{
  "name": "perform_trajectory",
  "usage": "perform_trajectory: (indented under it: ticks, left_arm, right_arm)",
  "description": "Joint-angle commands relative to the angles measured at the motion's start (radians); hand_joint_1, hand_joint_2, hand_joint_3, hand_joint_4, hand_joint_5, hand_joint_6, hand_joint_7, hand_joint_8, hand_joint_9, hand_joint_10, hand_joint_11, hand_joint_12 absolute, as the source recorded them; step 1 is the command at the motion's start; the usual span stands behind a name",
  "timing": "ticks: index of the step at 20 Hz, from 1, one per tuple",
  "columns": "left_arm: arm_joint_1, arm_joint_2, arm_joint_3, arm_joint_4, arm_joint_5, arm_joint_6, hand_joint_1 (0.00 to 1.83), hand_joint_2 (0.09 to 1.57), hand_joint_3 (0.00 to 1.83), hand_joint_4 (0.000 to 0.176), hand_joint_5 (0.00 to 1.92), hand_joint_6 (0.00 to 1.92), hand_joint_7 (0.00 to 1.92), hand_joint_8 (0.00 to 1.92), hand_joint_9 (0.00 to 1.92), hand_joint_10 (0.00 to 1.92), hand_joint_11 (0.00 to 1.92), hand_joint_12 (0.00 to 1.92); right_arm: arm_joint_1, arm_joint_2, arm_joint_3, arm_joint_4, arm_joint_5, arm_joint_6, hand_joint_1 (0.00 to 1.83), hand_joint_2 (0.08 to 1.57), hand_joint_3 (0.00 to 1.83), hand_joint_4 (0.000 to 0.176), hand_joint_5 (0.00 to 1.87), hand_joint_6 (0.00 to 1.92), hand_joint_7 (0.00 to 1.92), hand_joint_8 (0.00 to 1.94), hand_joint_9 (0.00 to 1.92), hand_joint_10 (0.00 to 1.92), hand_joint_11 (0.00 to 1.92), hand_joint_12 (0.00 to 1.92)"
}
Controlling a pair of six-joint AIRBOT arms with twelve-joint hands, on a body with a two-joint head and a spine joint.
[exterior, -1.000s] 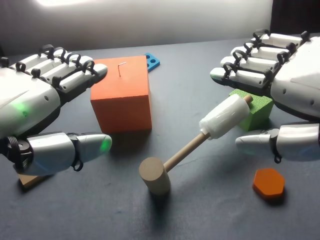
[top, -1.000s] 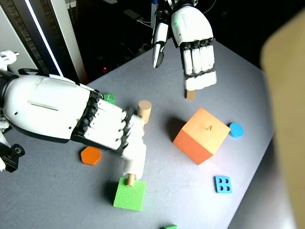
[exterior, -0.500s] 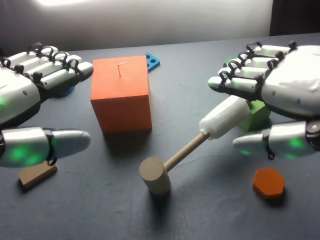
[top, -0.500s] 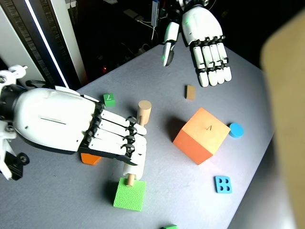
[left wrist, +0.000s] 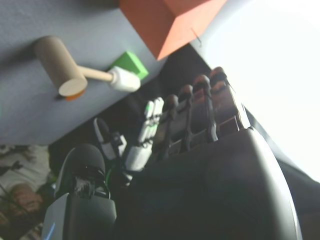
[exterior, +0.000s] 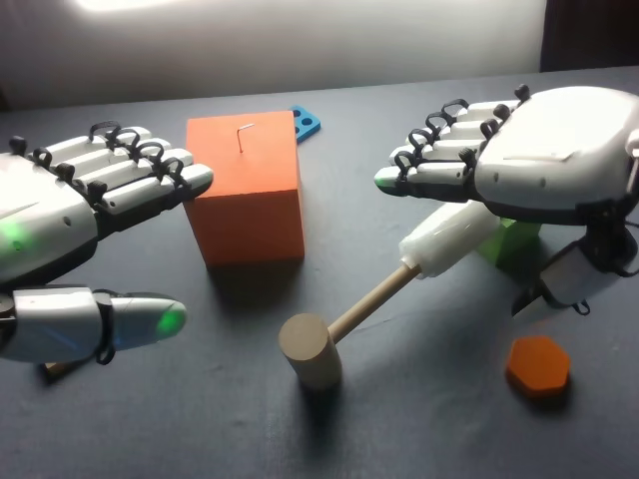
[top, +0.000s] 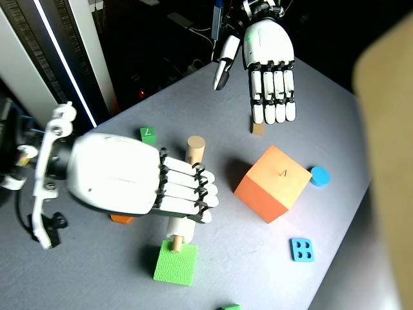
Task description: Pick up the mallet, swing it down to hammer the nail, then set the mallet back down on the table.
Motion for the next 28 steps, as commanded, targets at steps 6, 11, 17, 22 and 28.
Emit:
perform_trajectory:
  ticks: [6,11,17,22,28]
  left_arm:
    - [-0.003,-0.026,0.027,-0.013,-0.071,0.02,0.0,1.24,0.01,0.0,0.0,0.0,0.0,0.0,0.0,0.0,0.0,0.0]
    - [-0.003,-0.038,0.036,-0.054,-0.069,0.073,0.0,1.24,0.0,0.0,0.0,0.0,0.0,0.0,0.0,0.0,0.0,0.0]
    - [0.004,-0.075,0.057,-0.053,-0.101,0.076,0.0,1.25,0.01,0.0,0.0,0.0,0.0,0.0,0.0,0.0,0.0,0.0]
    - [0.007,-0.098,0.074,-0.053,-0.108,0.077,0.0,1.24,0.0,0.0,0.0,0.0,0.0,0.0,0.0,0.0,0.0,0.0]
    - [0.006,-0.141,0.11,-0.056,-0.108,0.078,0.0,1.24,0.0,0.0,0.01,0.0,0.0,0.0,0.0,0.0,0.0,0.0]
  right_arm:
    - [0.11,-0.001,0.064,0.001,-0.11,0.097,1.06,0.86,0.01,0.0,0.06,0.0,0.01,0.0,0.07,0.0,0.0,0.61]
    - [0.121,-0.034,0.097,-0.198,-0.138,0.279,1.08,0.9,0.01,0.0,0.07,0.0,0.03,0.0,0.07,0.0,0.0,0.55]
    - [0.132,-0.128,0.157,-0.401,-0.158,0.468,1.08,0.94,0.0,0.0,0.08,0.0,0.04,0.0,0.07,0.0,0.0,0.53]
    - [0.115,-0.207,0.208,-0.624,-0.172,0.683,1.09,0.92,0.0,0.0,0.09,0.0,0.05,0.0,0.08,0.0,0.0,0.57]
    - [0.059,-0.274,0.27,-0.624,-0.15,0.696,1.05,0.95,0.01,0.0,0.08,0.0,0.06,0.0,0.09,0.0,0.0,0.59]
